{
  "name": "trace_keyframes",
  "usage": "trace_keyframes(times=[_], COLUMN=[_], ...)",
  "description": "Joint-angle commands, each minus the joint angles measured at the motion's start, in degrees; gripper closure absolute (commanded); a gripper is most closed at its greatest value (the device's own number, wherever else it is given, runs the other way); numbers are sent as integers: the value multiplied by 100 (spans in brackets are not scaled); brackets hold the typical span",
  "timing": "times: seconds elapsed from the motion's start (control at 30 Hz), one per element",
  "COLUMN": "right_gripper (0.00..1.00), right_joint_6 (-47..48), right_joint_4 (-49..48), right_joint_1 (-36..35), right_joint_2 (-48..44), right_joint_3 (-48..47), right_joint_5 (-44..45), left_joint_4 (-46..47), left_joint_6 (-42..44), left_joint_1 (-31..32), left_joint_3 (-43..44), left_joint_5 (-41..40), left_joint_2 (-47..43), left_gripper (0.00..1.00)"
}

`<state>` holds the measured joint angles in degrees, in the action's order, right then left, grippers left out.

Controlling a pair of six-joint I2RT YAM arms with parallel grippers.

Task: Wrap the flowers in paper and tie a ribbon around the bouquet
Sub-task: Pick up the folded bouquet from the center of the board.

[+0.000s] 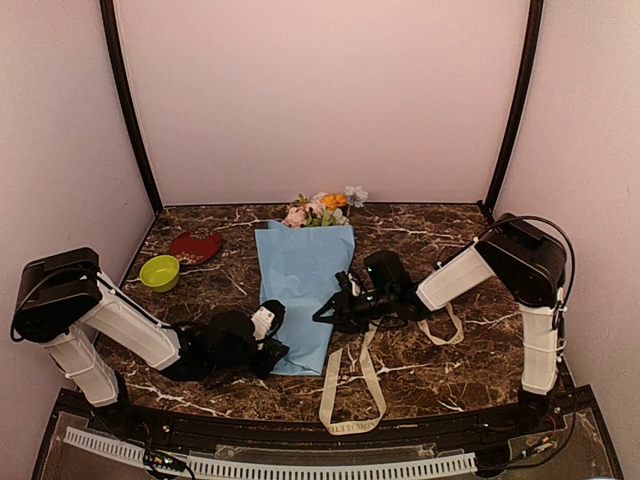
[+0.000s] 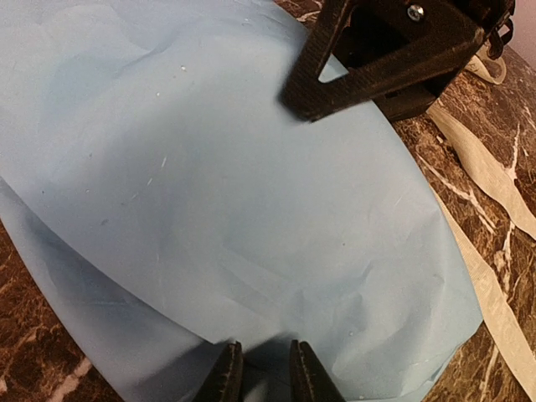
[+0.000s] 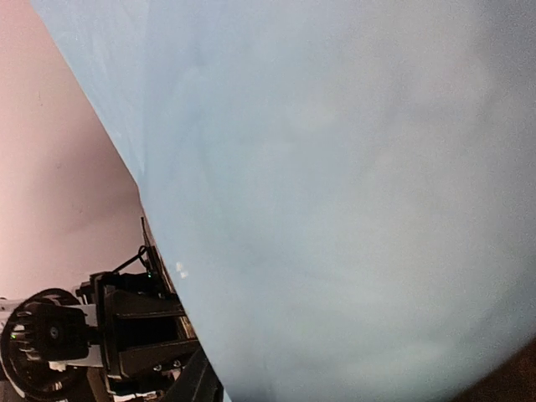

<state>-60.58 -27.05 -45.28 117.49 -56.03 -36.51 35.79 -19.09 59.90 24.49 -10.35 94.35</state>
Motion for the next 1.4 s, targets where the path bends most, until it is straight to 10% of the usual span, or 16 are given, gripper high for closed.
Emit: trace_keyframes(times=[0.0, 0.1, 0.53, 1.13, 1.37], right_gripper=[82, 99, 100, 100, 100], right_joint_6=[-176, -185, 250, 672, 784], right_joint_4=[-240, -257, 500, 1136, 1315], right_joint_1=[-65, -52, -34, -38, -37], right_joint_2=[108, 72, -155, -227, -240], right_joint_3=[23, 17, -216, -482, -582], right_joint_5=[-78, -72, 202, 336, 365], left_joint_4=[-1057, -1120, -1544, -2678, -2802], left_joint_6=[-154, -121, 1837, 3869, 3831], left_joint_1=[13, 13, 537, 1604, 1606], left_joint_3=[-313, -296, 464, 2139, 2292], left_joint_5=[253, 245, 1782, 3491, 3229], left_joint_2=[311, 160, -2025, 391, 724], left_gripper=[81, 81, 51, 49, 66])
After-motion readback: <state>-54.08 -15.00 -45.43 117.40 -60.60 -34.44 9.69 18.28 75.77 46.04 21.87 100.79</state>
